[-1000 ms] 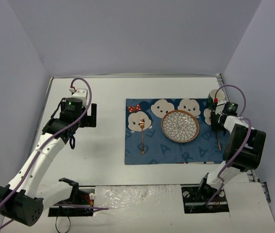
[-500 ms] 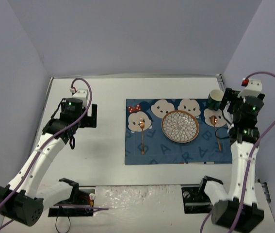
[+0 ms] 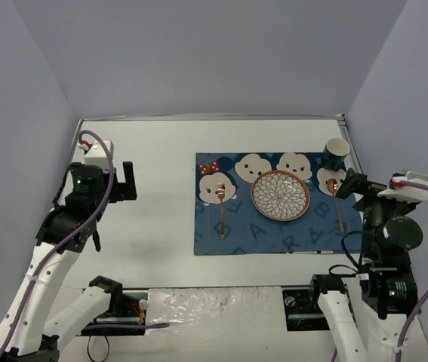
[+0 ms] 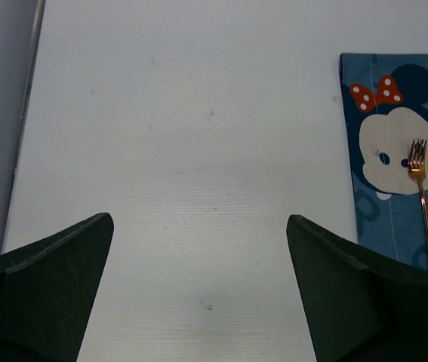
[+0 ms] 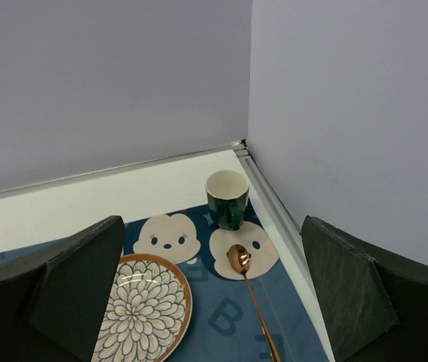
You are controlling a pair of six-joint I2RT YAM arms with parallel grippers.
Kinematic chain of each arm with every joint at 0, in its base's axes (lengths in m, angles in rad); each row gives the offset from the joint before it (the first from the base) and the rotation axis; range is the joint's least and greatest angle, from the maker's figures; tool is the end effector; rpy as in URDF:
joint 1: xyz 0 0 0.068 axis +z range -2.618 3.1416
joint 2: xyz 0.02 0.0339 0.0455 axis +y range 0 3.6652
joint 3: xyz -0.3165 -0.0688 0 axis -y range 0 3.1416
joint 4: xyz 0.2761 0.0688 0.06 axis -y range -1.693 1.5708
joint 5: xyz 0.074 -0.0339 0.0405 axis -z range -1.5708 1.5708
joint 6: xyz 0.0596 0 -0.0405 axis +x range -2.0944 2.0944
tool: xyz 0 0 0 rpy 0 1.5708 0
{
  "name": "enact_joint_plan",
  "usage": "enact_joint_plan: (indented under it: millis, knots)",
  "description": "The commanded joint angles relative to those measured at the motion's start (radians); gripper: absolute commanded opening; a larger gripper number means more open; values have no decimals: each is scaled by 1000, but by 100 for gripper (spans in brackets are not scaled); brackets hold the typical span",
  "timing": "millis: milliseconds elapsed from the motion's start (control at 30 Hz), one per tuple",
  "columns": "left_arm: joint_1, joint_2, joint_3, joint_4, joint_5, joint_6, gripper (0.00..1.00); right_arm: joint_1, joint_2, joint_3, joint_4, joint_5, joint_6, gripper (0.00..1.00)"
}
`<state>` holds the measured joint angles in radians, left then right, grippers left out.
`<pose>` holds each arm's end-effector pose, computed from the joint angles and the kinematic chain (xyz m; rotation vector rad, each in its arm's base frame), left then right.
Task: Set the dinner table for one person
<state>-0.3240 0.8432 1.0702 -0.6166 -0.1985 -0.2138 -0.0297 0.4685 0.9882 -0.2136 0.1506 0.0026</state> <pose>0.1815 -0.0486 0.4202 -0.0226 1.9556 -0.1602 0.0739 -0.0111 0.4857 0.1504 1.2602 -0.1186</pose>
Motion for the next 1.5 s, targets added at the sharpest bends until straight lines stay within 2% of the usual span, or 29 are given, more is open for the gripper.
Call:
enact_joint_plan:
  millis: [0, 233, 300, 467, 767, 1067, 1467]
  knots:
    - [10, -111, 26, 14, -69, 5, 97, 59, -106, 11, -5, 112, 43, 100]
    - [10, -286, -93, 60, -154, 61, 97, 133, -203, -54, -11, 198, 73, 100]
    - [10, -315, -130, 72, -173, 64, 97, 147, -222, -77, -14, 173, 78, 100]
    - [10, -385, -220, 116, -191, 36, 97, 151, -288, -124, -13, 232, 88, 100]
    - [11, -332, -243, 154, -194, 46, 97, 151, -278, -139, -12, 223, 75, 100]
    - [39, -285, -256, 182, -110, 28, 97, 151, -243, -134, -1, 193, 73, 100]
    - [49, -264, -252, 174, -82, 24, 97, 151, -247, -139, -1, 163, 59, 100]
